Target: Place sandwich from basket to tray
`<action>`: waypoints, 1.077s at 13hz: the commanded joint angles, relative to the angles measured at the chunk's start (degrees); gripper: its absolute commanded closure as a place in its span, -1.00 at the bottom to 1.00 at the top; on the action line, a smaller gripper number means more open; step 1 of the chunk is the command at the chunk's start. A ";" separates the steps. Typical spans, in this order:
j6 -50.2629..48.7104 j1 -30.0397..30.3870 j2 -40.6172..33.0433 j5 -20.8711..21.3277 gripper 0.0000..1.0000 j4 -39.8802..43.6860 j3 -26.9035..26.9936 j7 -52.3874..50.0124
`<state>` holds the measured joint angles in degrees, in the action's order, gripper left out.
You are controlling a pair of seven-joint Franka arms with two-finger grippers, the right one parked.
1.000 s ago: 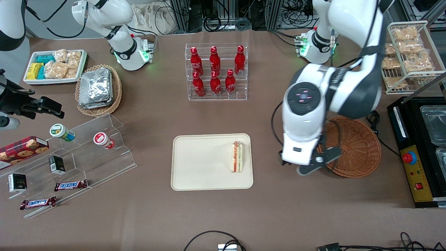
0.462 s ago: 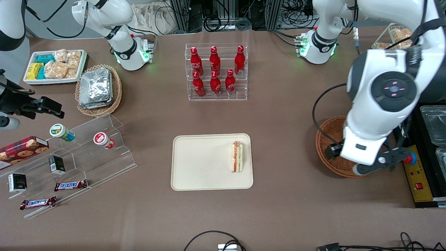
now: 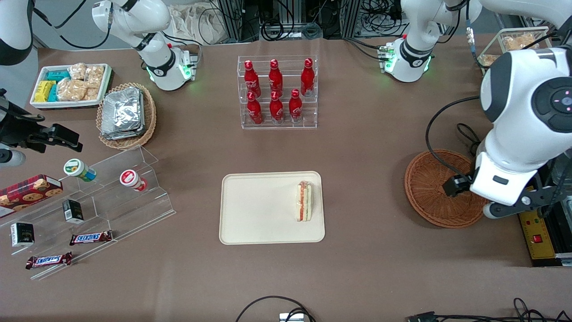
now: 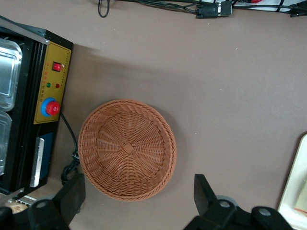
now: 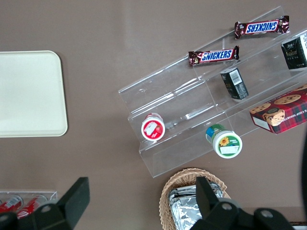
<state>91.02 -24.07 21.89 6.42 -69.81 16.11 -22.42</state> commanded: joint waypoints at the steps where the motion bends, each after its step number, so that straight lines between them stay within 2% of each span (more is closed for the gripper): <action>1: -0.41 -0.45 -3.95 -0.71 -1.00 -2.70 1.64 1.50; 4: 0.29 -0.02 -6.50 -0.88 -1.00 -4.81 1.91 1.59; 5: 0.47 5.03 -7.03 -1.41 -1.00 -4.99 0.51 1.59; 6: 0.65 6.65 -7.56 -2.89 -1.00 -5.07 -1.76 2.46; 10: 0.47 10.18 -12.29 -3.35 -1.00 -7.53 -2.66 12.91; 14: -0.14 17.64 -19.59 -3.52 -1.00 -14.21 -11.96 14.59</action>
<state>90.87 -9.67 7.42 3.72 -78.59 8.74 -8.90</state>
